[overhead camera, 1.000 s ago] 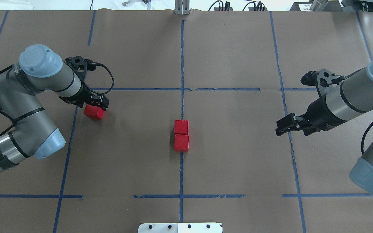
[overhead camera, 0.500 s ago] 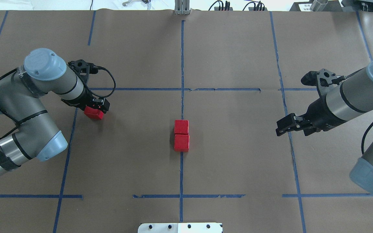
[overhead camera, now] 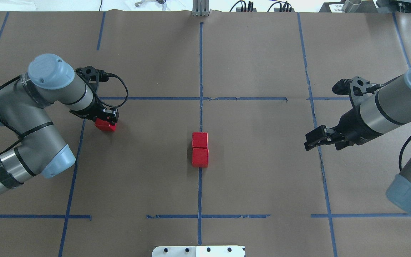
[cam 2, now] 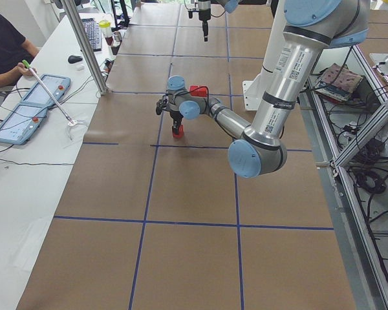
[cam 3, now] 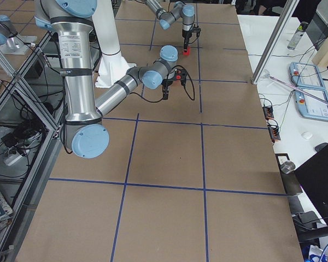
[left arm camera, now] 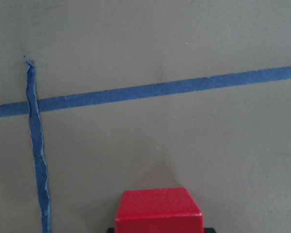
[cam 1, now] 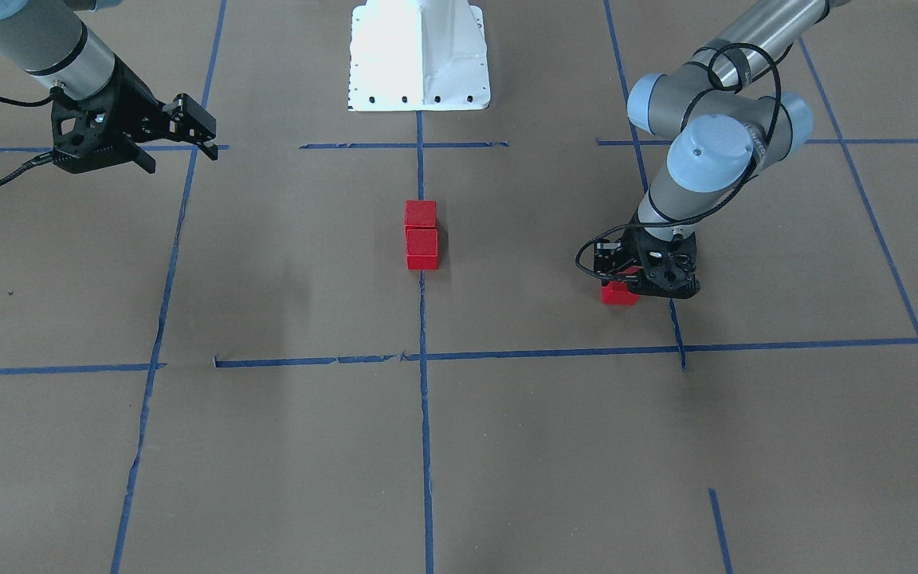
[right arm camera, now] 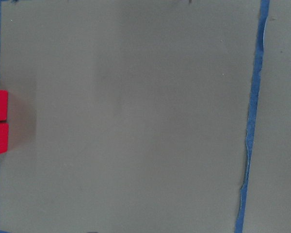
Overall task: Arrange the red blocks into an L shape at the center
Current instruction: 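Carry the cube with the left gripper toward the pair at center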
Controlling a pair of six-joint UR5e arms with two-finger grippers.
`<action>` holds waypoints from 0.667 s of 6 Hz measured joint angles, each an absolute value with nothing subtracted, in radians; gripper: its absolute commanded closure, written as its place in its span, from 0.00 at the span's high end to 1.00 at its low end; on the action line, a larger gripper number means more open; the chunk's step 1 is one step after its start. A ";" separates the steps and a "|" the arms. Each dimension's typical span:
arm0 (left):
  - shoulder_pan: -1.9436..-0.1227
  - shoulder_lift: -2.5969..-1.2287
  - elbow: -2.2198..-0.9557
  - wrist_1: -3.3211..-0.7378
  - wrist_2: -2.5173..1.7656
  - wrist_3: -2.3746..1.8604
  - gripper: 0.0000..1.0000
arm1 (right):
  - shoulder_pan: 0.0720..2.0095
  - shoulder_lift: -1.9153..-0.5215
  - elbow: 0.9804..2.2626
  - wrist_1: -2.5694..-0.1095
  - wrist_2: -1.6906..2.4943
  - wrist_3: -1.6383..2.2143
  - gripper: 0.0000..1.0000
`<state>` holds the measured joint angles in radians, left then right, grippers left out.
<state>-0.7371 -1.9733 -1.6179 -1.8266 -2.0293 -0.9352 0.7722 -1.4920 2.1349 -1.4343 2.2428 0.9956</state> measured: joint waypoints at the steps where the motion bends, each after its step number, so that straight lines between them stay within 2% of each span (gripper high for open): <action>1: -0.746 -1.981 -1.640 -1.814 -2.024 -1.020 0.00 | 0.773 -1.497 2.143 -1.434 2.244 0.996 1.00; 3: -0.738 -2.048 -1.686 -1.741 -1.991 -1.381 0.00 | 0.773 -1.500 2.152 -1.434 2.245 0.995 1.00; 4: -0.692 -2.090 -1.701 -1.711 -1.947 -1.698 0.01 | 0.773 -1.500 2.150 -1.435 2.246 0.994 1.00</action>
